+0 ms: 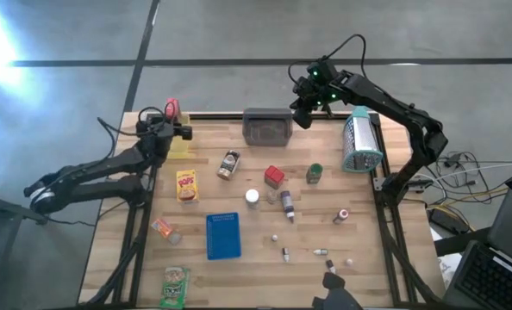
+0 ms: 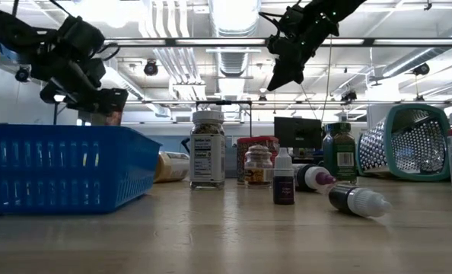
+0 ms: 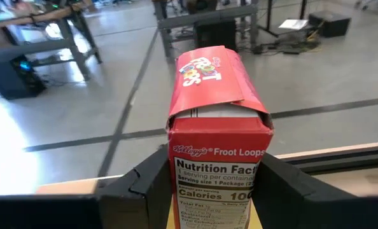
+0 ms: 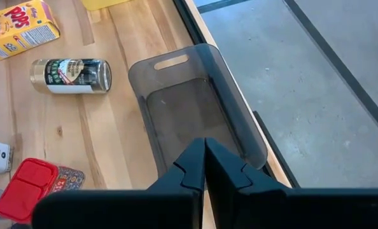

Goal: Pick & Place Kitchen Items
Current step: Put the red cereal box into the yellow bin

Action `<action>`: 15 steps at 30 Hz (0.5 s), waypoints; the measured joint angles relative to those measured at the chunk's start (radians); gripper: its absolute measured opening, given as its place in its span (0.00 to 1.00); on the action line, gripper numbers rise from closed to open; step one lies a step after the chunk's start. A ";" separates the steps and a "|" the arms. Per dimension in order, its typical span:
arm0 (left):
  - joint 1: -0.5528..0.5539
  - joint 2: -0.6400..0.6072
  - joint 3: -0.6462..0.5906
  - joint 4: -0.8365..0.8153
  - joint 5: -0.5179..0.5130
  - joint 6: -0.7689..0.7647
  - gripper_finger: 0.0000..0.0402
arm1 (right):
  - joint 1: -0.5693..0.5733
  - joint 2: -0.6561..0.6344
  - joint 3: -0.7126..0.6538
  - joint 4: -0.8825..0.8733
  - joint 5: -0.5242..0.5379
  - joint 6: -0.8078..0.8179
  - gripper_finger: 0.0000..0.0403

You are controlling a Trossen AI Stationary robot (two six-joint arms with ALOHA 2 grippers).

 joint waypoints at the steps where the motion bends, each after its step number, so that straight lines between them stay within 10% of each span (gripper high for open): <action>1: 0.011 0.000 -0.003 0.000 0.007 0.000 0.46 | 0.000 0.000 0.000 0.000 0.000 0.000 0.02; 15: 0.052 -0.005 -0.091 0.002 -0.058 -0.074 0.45 | -0.002 0.000 -0.007 0.000 0.000 -0.018 0.02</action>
